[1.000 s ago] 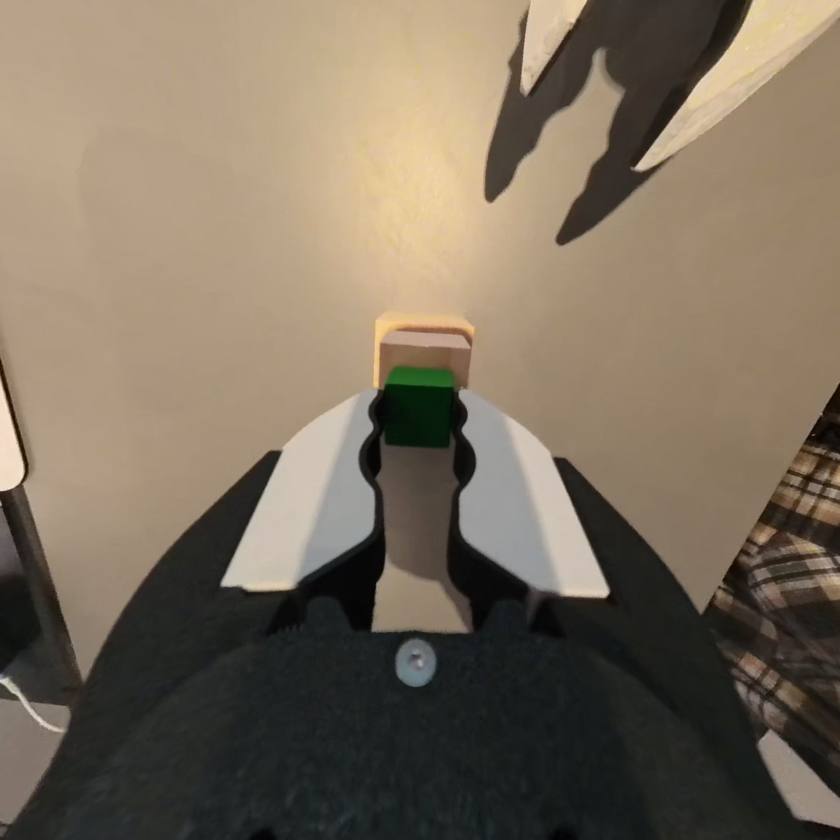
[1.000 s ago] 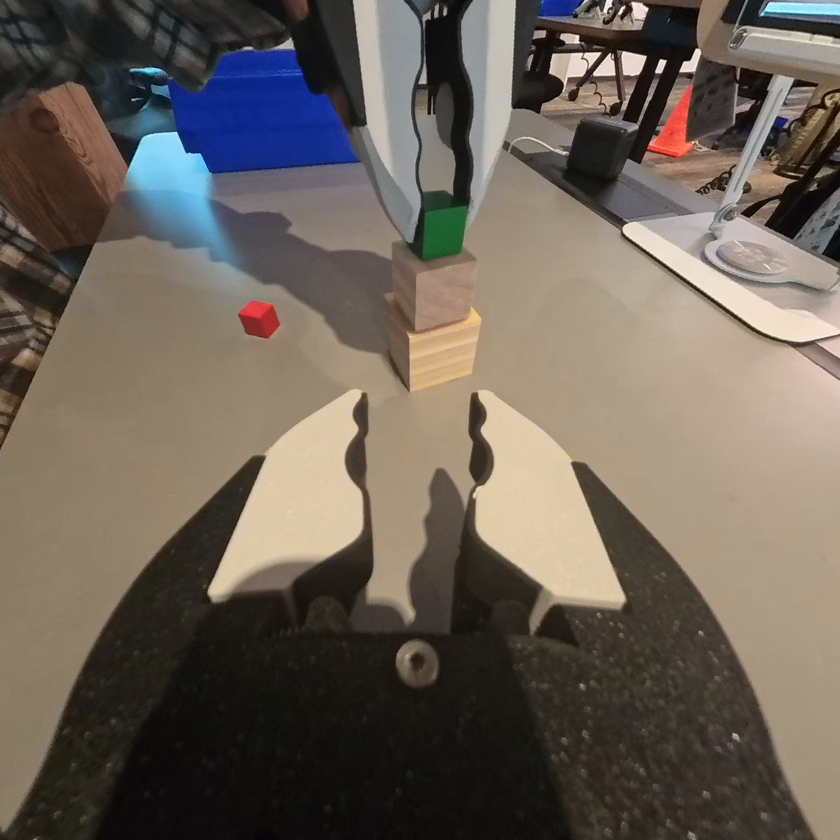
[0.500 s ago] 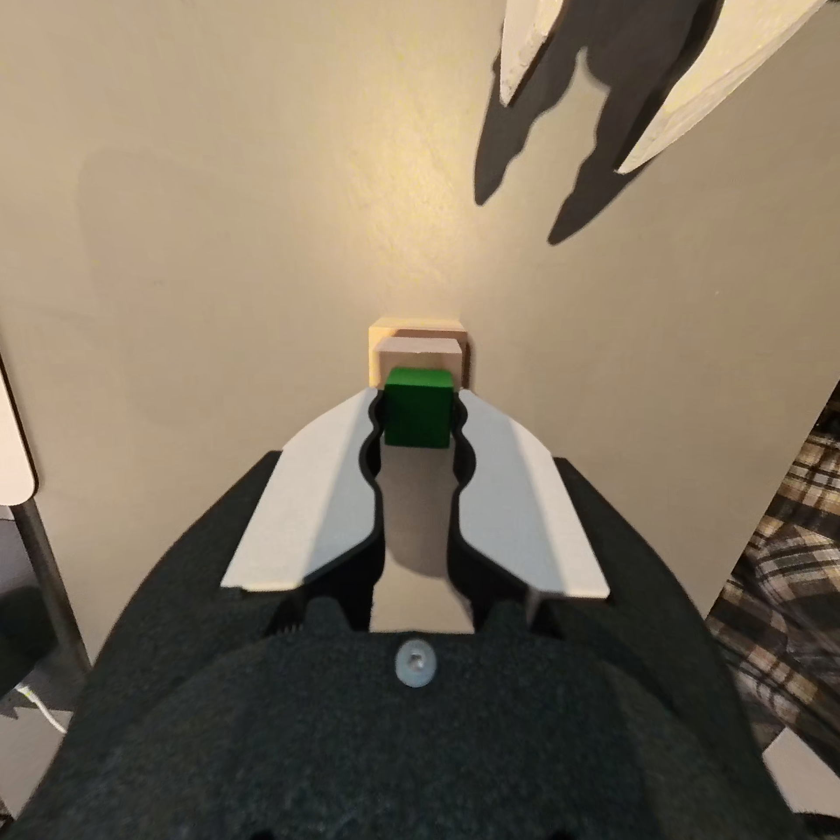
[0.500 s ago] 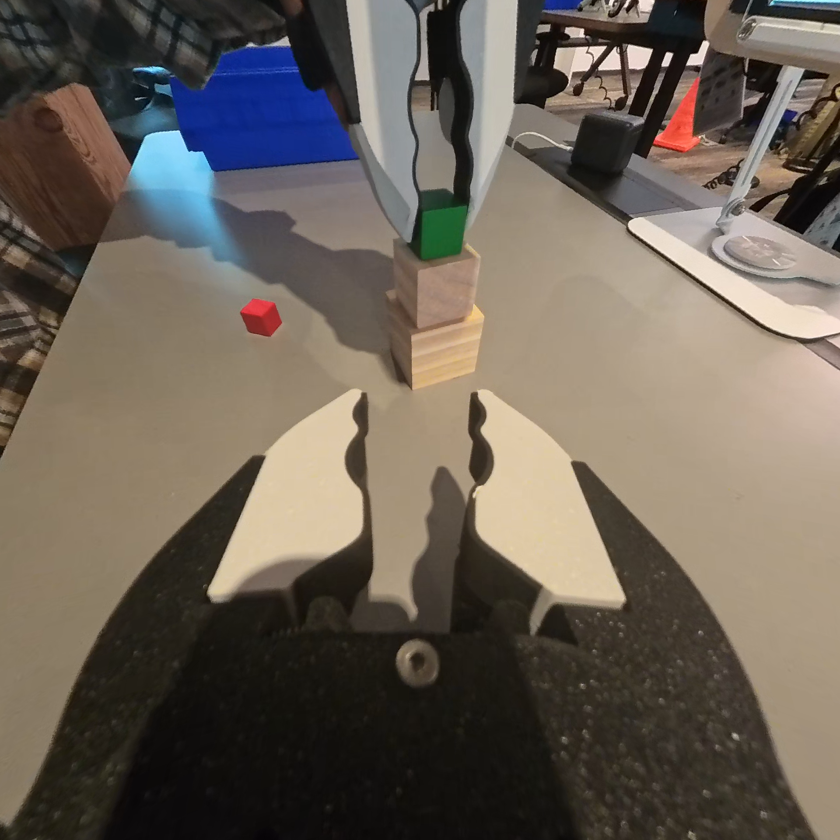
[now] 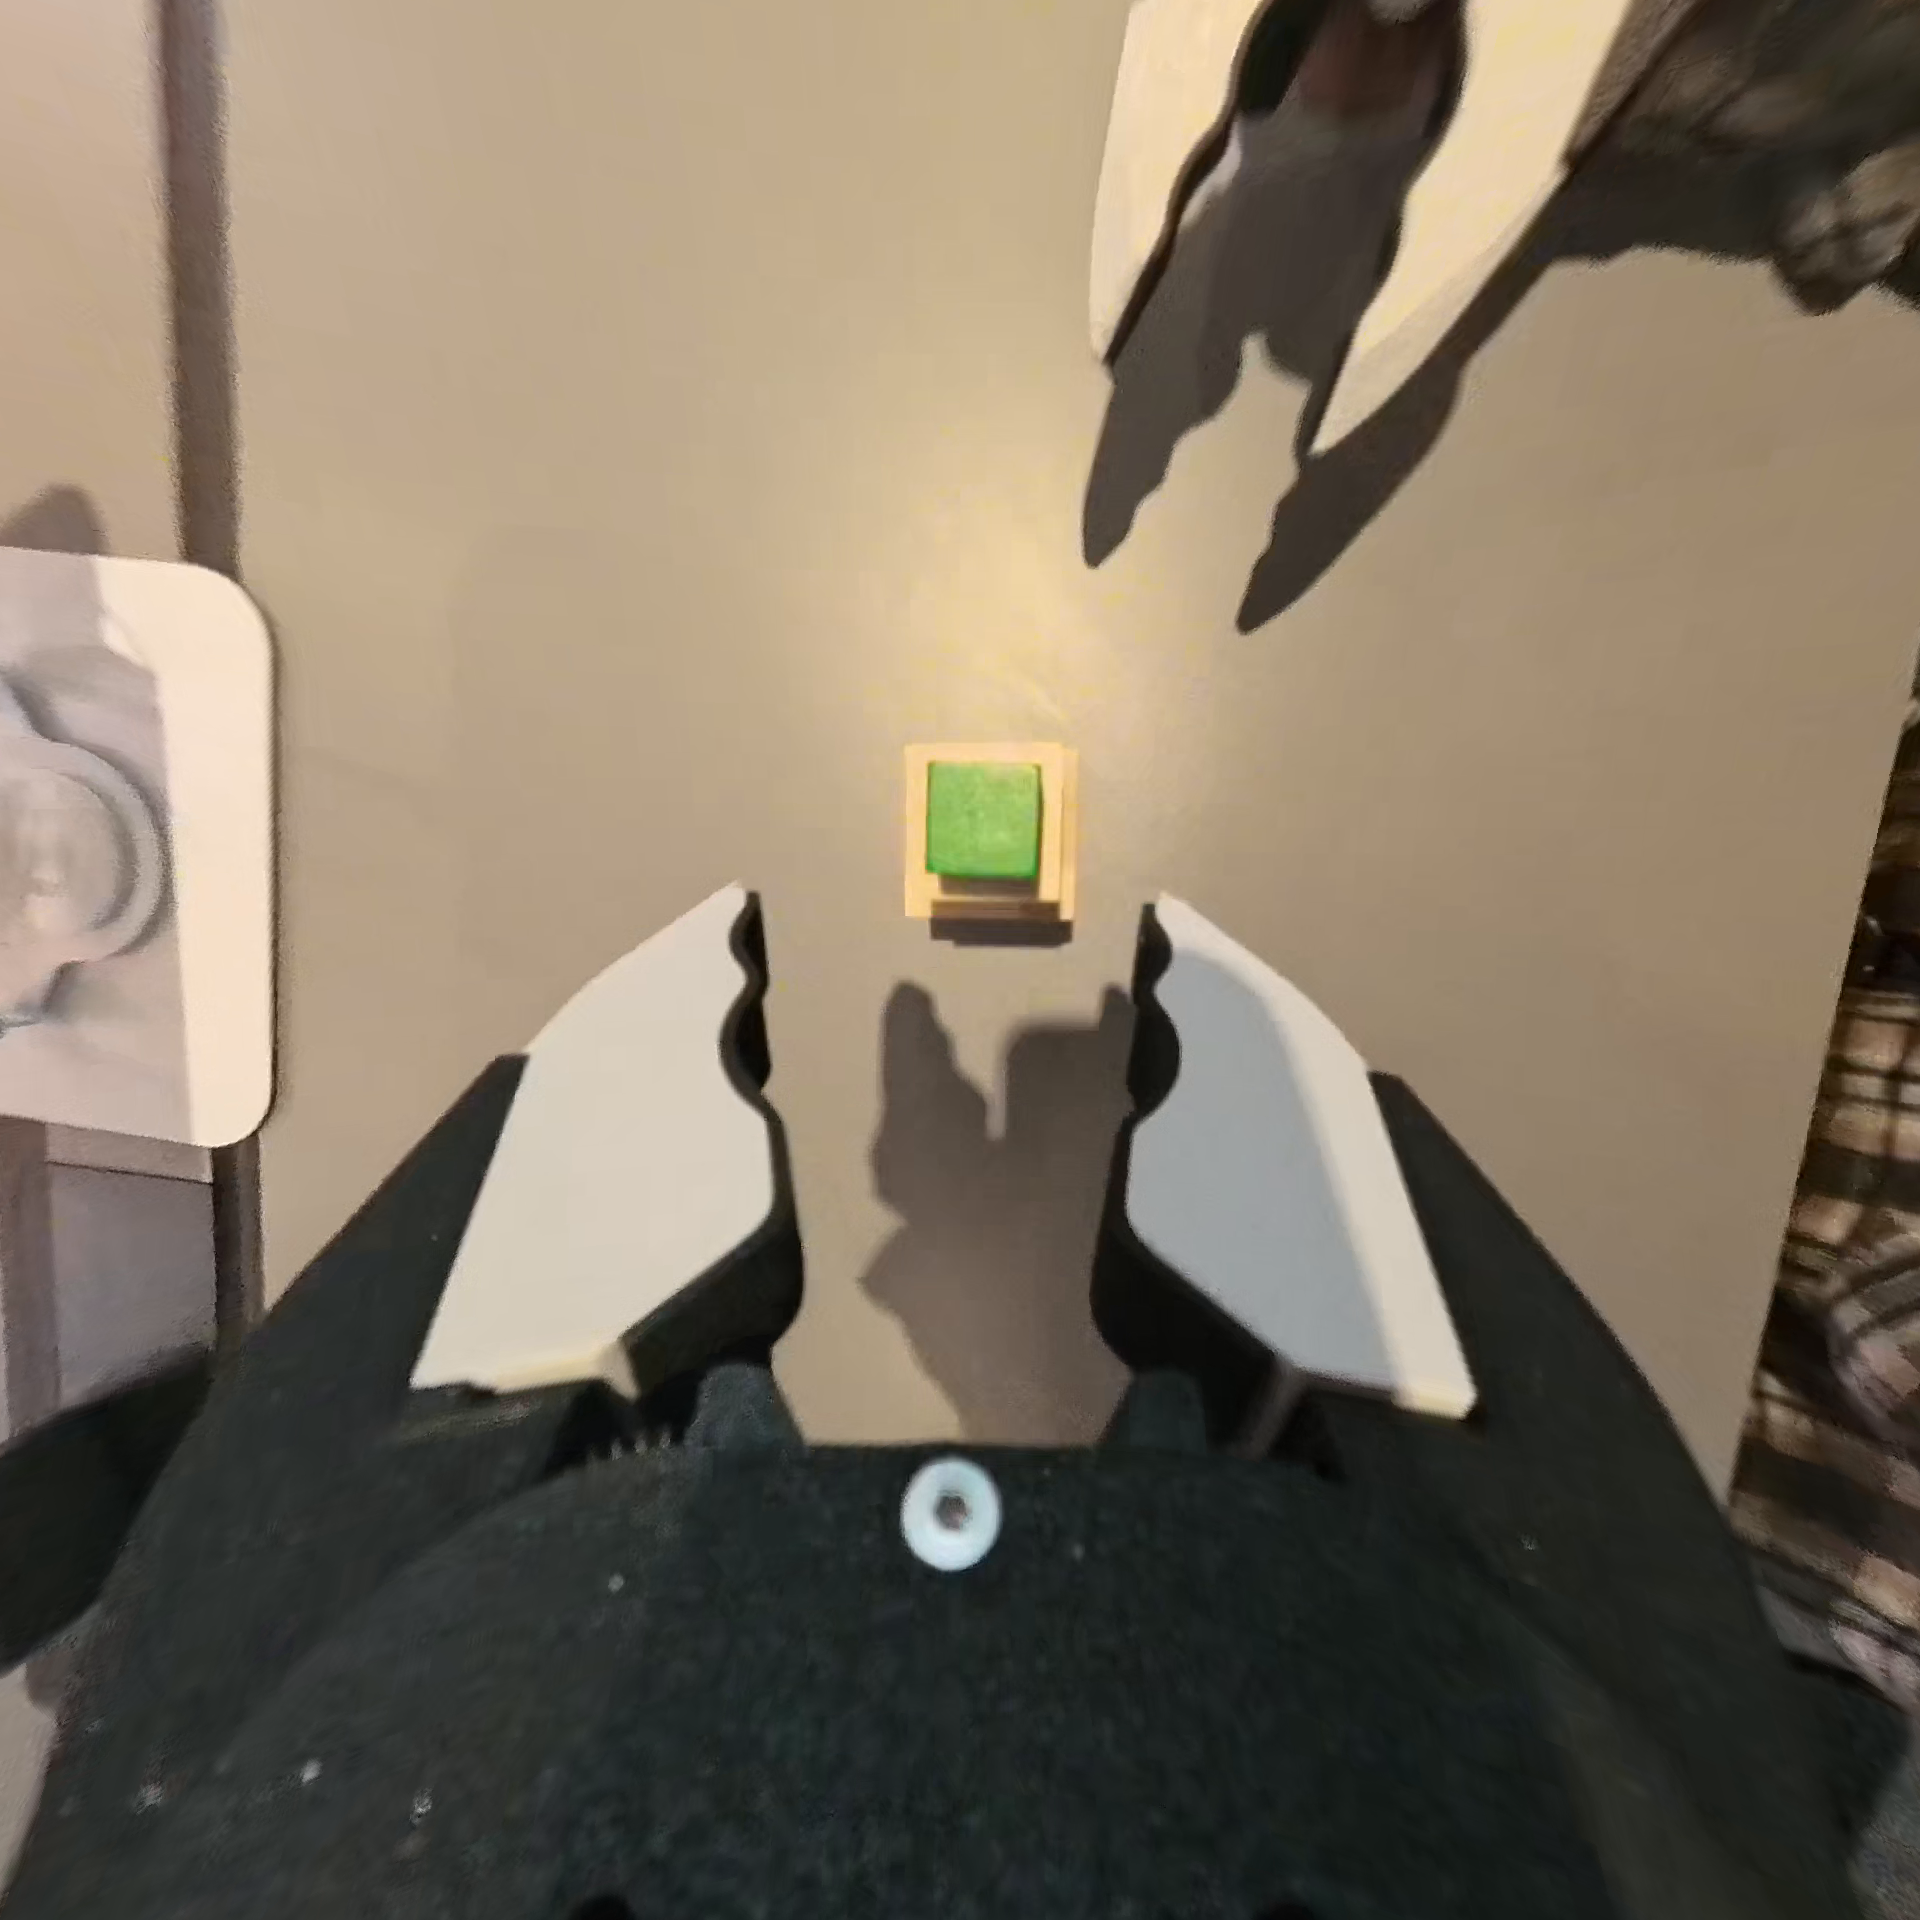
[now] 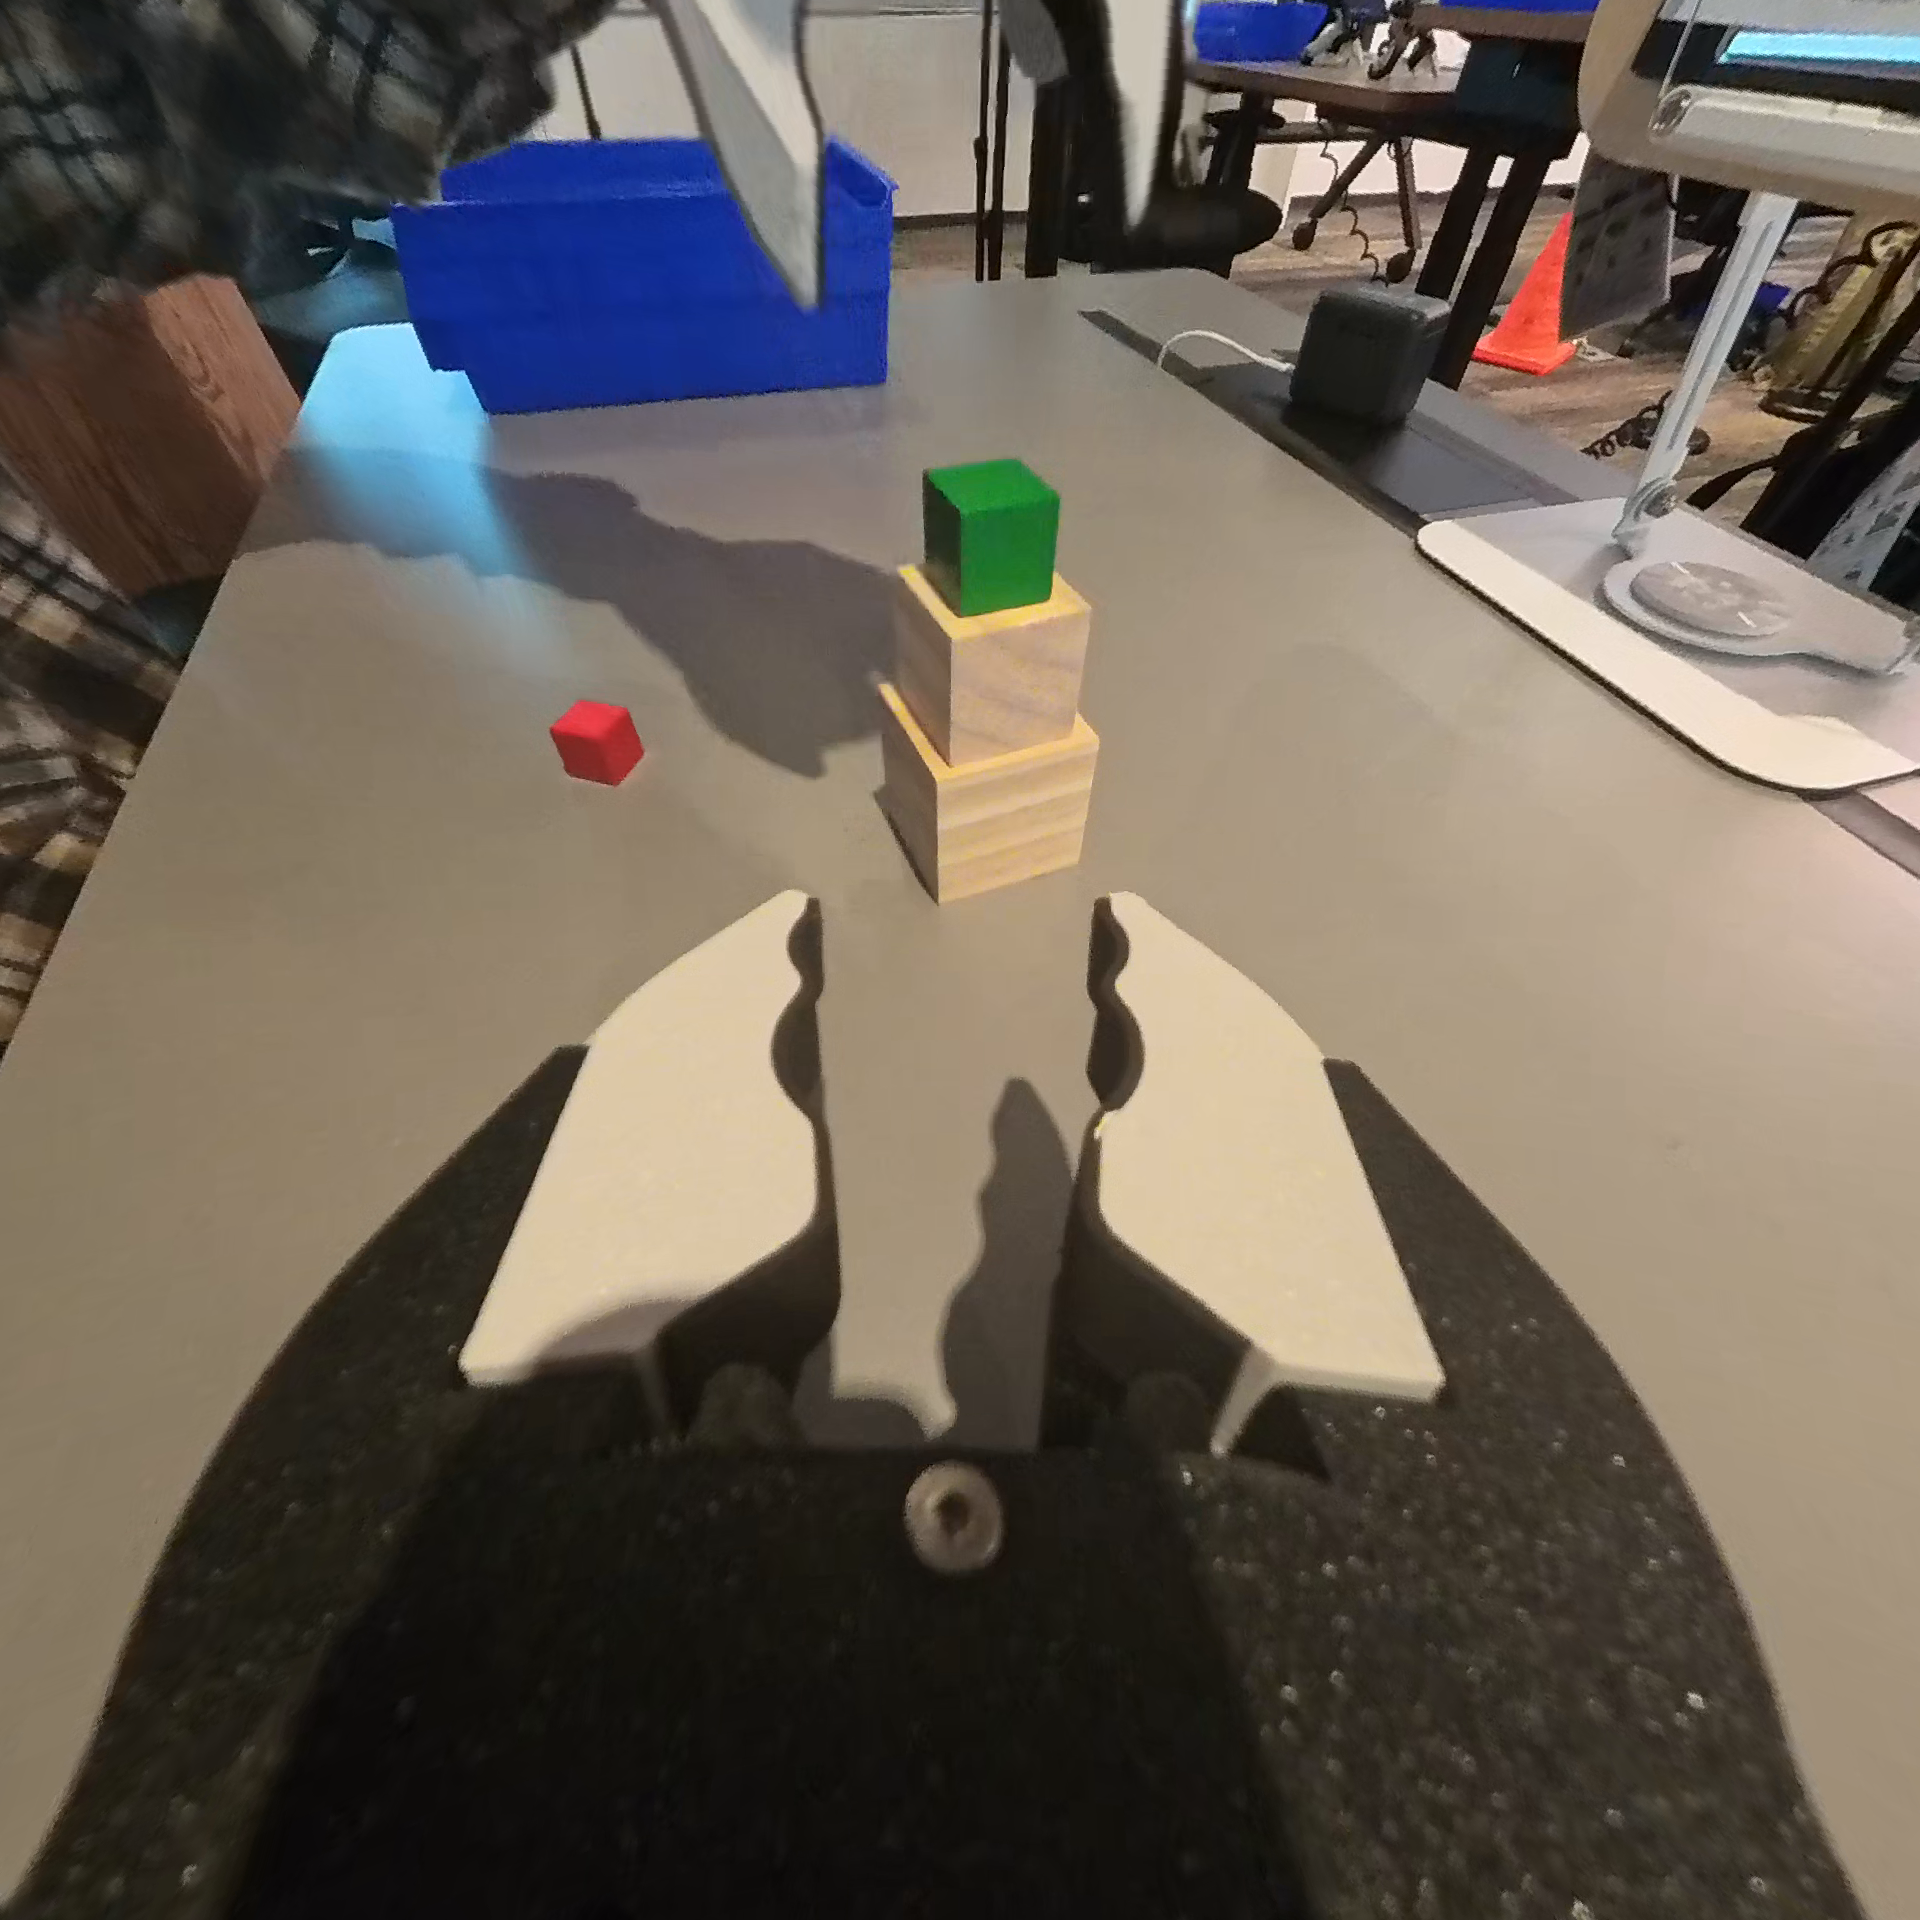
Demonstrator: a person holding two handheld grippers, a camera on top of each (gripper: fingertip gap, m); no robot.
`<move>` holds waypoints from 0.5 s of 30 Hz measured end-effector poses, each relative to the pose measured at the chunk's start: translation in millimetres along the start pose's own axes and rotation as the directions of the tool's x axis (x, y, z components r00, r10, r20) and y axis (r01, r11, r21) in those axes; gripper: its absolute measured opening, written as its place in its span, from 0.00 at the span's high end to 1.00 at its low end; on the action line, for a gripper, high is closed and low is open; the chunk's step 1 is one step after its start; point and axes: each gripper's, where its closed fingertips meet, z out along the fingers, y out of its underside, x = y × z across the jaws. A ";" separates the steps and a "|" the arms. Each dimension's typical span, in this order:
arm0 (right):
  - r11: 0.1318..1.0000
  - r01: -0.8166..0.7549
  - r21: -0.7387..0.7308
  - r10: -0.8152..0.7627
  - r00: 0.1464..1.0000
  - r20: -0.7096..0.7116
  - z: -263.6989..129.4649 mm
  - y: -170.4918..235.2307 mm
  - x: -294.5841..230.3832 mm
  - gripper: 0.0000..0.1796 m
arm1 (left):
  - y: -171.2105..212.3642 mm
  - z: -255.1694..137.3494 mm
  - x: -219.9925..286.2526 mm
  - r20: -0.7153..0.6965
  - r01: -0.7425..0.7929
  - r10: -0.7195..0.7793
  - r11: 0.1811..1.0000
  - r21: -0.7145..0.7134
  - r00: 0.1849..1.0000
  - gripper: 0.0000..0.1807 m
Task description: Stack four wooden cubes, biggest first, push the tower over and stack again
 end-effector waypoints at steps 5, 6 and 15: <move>1.000 0.005 -0.002 -0.005 1.000 0.011 1.8 -0.4 -2.2 0.73 | 36.6 -31.4 22.6 0.013 -0.065 0.064 0.966 0.249 0.998 0.63; 1.000 0.007 -0.004 -0.007 1.000 0.015 2.6 -0.2 -3.0 0.73 | 46.5 -29.8 34.4 -0.005 -0.098 0.104 0.951 0.294 0.995 0.64; 1.000 0.011 -0.005 -0.011 0.999 0.035 7.0 1.4 -8.5 0.74 | 111.9 43.1 117.0 -0.304 -0.215 0.317 0.921 0.325 0.899 0.69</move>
